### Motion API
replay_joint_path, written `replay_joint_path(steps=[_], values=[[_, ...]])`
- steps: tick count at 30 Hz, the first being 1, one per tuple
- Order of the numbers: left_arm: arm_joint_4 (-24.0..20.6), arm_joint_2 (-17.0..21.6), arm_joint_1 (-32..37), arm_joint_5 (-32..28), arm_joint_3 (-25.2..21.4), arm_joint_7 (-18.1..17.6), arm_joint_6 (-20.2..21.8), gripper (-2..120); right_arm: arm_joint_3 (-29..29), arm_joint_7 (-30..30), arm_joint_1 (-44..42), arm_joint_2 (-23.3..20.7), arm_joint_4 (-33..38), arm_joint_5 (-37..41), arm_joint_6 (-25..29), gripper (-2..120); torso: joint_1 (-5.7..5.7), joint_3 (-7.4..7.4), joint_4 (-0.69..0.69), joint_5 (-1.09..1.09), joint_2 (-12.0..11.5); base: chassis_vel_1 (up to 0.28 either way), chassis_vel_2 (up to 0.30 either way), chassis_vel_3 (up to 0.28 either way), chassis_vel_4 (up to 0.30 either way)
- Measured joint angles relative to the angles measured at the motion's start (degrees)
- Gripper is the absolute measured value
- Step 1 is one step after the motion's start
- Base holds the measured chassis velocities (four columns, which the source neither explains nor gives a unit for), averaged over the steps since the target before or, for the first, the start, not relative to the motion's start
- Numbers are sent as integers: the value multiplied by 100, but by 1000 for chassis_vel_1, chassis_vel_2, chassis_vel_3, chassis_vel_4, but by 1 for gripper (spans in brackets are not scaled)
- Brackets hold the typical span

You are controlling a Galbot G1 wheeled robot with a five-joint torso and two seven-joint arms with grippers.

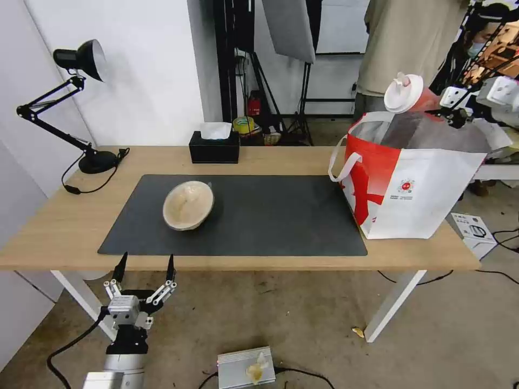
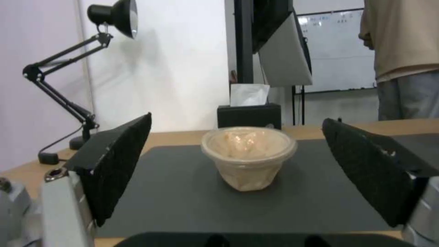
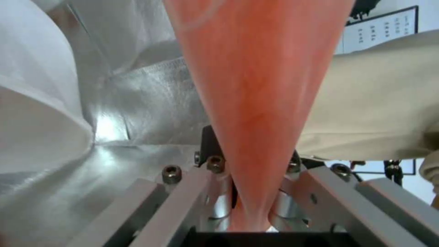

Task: Pick up the trash from the table and place it into the takeout bag.

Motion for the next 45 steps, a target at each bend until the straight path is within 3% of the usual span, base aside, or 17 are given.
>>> replay_joint_path(steps=[7, 22, 42, 45], values=[[53, 25, -25, -31, 5, 1, -12, 100, -107, -48, 31, 236, -262, -189, 50, 7, 0, 0, 0, 0, 0, 0, 0, 0, 0], [172, 24, -30, -30, 29, 111, -54, 100, -52, -162, -217, 207, -267, -348, 100, 6, 0, 0, -1, 1, 0, 0, 0, 0, 0], [299, -7, -36, -28, -2, 111, -74, 100, 146, -125, -422, 453, -806, -618, 271, 6, 0, 0, 0, 1, 0, 0, 0, 0, 0], [314, -14, -41, -23, -2, 111, -74, 100, 171, -107, -433, 503, -880, -639, 297, 16, 0, 0, 0, 1, 0, 0, 0, 0, 0]])
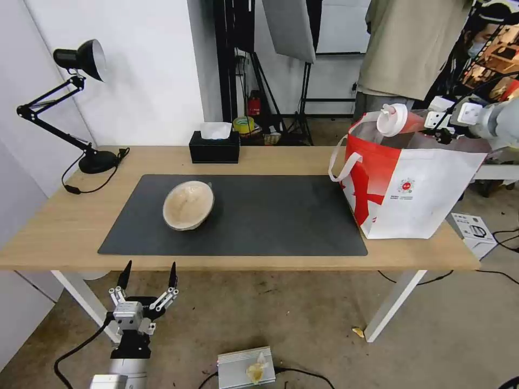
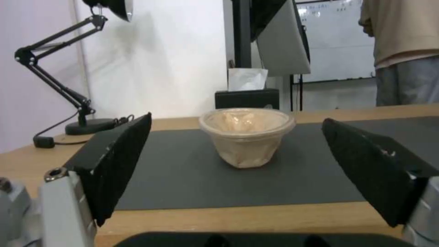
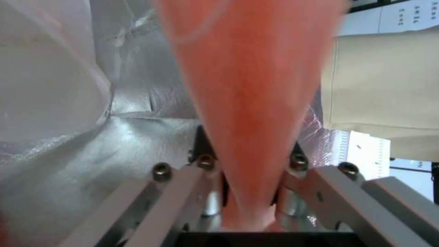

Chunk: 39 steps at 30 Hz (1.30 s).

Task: Pick up the trash from the table and place it into the takeout bag.

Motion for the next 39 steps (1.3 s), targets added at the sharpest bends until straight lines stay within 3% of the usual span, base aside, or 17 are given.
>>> replay_joint_path(steps=[23, 34, 39], values=[[-89, -30, 25, 23, -12, 0, 16, 100, 146, 66, -99, 35, -18, 24, 17, 98, 0, 0, 0, 0, 0, 0, 0, 0, 0], [-198, 15, 55, 25, -48, -5, 28, 100, 314, 68, -130, -133, 254, 343, -69, 100, 0, 0, 0, 0, 0, 0, 0, 0, 0], [-283, 60, 78, 24, -77, -10, 41, 100, 453, 140, -132, -289, 566, 1061, -343, 100, 0, 0, 0, 0, 0, 0, 0, 0, 0]])
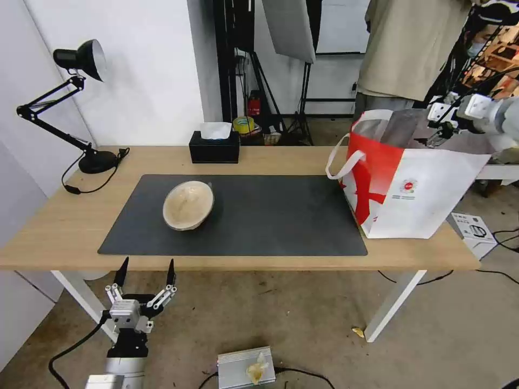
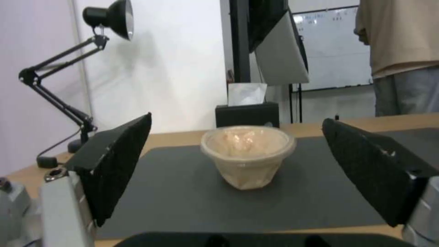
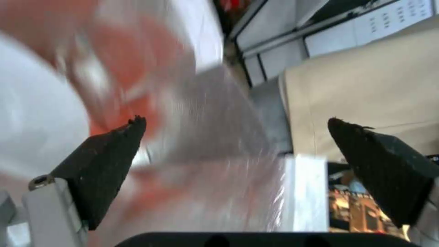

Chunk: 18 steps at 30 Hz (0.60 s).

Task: Pick up the trash from the table and place it into the takeout bag.

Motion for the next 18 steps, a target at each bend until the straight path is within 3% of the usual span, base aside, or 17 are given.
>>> replay_joint_path(steps=[2, 4, 5, 9, 10, 14, 15, 18], values=[[-58, 18, 10, -2, -7, -3, 9, 100, 38, 134, -7, -107, 223, 426, -137, 100, 0, 0, 1, -1, 0, 0, 0, 0, 0], [-189, 46, 34, -2, -12, -11, 87, 100, 212, 564, -189, -376, 928, 1454, -478, 100, 0, 0, 0, -1, 0, 0, 0, 0, 0], [-189, 46, 34, -2, -12, -11, 87, 100, 212, 564, -189, -376, 928, 1454, -478, 100, 0, 0, 0, -1, 0, 0, 0, 0, 0], [-256, 51, 46, 5, 2, -22, 129, 100, 561, 1687, -807, -744, 2045, 2936, -774, 100, -1, -1, -1, -2, 1, 0, 0, 0, 0], [-256, 51, 46, 5, 2, -22, 129, 100, 561, 1687, -807, -744, 2045, 2936, -774, 100, -1, -1, -1, -2, 1, 0, 0, 0, 0], [-281, 67, 35, 81, 73, -27, 141, 100, 1008, 3007, -1693, -855, 2933, 4007, -585, 100, -1, -1, -1, -1, 1, 0, 0, 0, 0], [-281, 67, 35, 81, 73, -27, 141, 100, 1008, 3007, -1693, -855, 2933, 4007, -585, 100, -1, -1, -1, -1, 1, 0, 0, 0, 0], [-293, 70, 10, 106, 118, -39, 152, 100, 1070, 4033, -2126, -762, 3387, 4427, -150, 100, -1, -1, 0, -2, 1, 0, 0, 0, 0]])
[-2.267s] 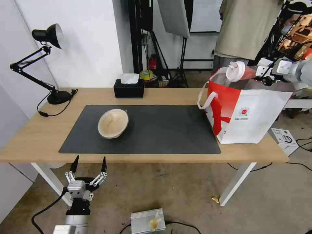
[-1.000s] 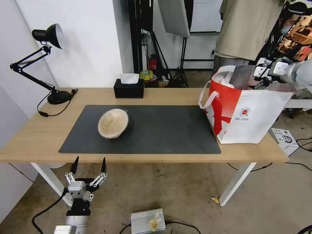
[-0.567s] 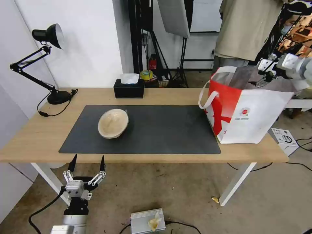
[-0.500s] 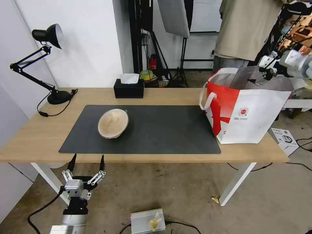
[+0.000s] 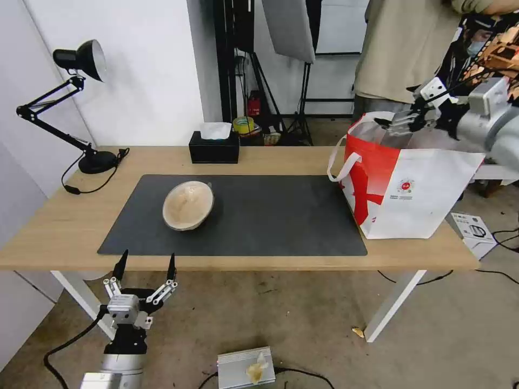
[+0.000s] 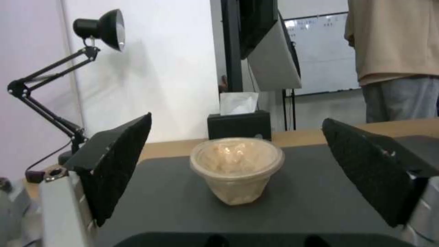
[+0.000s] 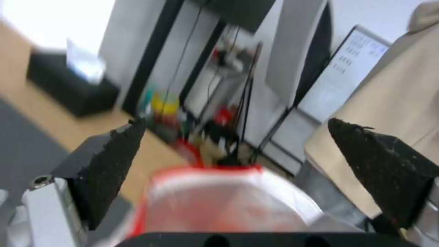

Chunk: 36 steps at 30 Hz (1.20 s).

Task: Pick up the trash from the table and place it into the takeout bag.

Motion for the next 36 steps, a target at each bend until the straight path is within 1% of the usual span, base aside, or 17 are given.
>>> replay_joint_path(steps=[1, 2, 6, 7, 10, 11, 13, 15, 16, 19, 20, 24, 25, 28, 30, 34, 36], values=[[-14, -3, 3, 6, 7, -2, 2, 100, 1, 256, -96, 61, 106, 81, 122, 100, 0, 0, 0, -1, 0, 0, 0, 0, 0], [-14, -3, 3, 6, 7, -2, 2, 100, 1, 256, -96, 61, 106, 81, 122, 100, 0, 0, 0, -1, 0, 0, 0, 0, 0], [-176, -35, 101, 55, -9, -25, 11, 100, 1, 1053, -425, 375, 378, 182, 699, 100, 0, 0, 2, 0, 0, 0, 0, 0, 0], [-176, -35, 101, 55, -9, -25, 11, 100, 1, 1053, -425, 375, 378, 182, 699, 100, 0, 0, 2, 0, 0, 0, 0, 0, 0], [-331, -113, 231, 158, -24, -125, 28, 100, 1, 1556, -717, 621, 558, 186, 1061, 100, 0, 0, -1, 0, 0, 0, 0, 0, 0], [-331, -113, 231, 158, -24, -125, 28, 100, 1, 1556, -717, 621, 558, 186, 1061, 100, 0, 0, -1, 0, 0, 0, 0, 0, 0], [-404, -211, 325, 194, -53, -142, 27, 100, -1, 1794, -911, 825, 587, 133, 1294, 100, 0, 1, 2, 2, 0, 0, 0, 0, 0], [-420, -229, 343, 200, -55, -145, 26, 100, 1, 1838, -961, 859, 598, 109, 1341, 100, 0, 1, 4, 1, 0, 0, 0, 0, 0], [-454, -257, 372, 211, -52, -150, 26, 100, 62, 1933, -1150, 931, 639, 11, 1470, 100, 0, 1, 5, 1, 0, 0, 0, 0, 0], [-505, -259, 409, 228, -41, -151, 53, 100, 309, 1970, -1607, 1027, 685, -248, 1675, 100, 0, 0, -1, 2, 0, 0, 0, 0, 0], [-505, -259, 409, 228, -41, -151, 53, 100, 309, 1970, -1607, 1027, 685, -248, 1675, 100, 0, 0, -1, 2, 0, 0, 0, 0, 0], [-498, -216, 419, 228, -55, -165, 66, 100, 645, 1950, -2250, 1212, 704, -642, 1989, 100, 0, 0, 0, 2, 0, 0, 0, 0, 0], [-498, -216, 419, 228, -55, -165, 66, 100, 645, 1950, -2250, 1212, 704, -642, 1989, 100, 0, 0, 0, 2, 0, 0, 0, 0, 0], [-460, -204, 416, 286, -56, -229, 57, 100, 1034, 1937, -3005, 1475, 752, -1233, 2165, 100, 0, 0, 0, 1, 0, 0, 0, 0, 0], [-458, -221, 431, 310, -55, -266, 54, 100, 1134, 1948, -3185, 1549, 769, -1357, 2193, 100, 0, 0, 0, 2, 0, 0, 0, 0, 0], [-464, -265, 503, 342, -79, -308, 20, 100, 1760, 1886, -4080, 1915, 814, -2024, 2393, 100, 0, 0, 1, 2, 0, 0, 0, 0, 0], [-472, -271, 518, 350, -86, -309, 11, 100, 1878, 1859, -4232, 1970, 832, -2138, 2438, 100, 0, 0, 0, 1, 0, 0, 0, 0, 0]])
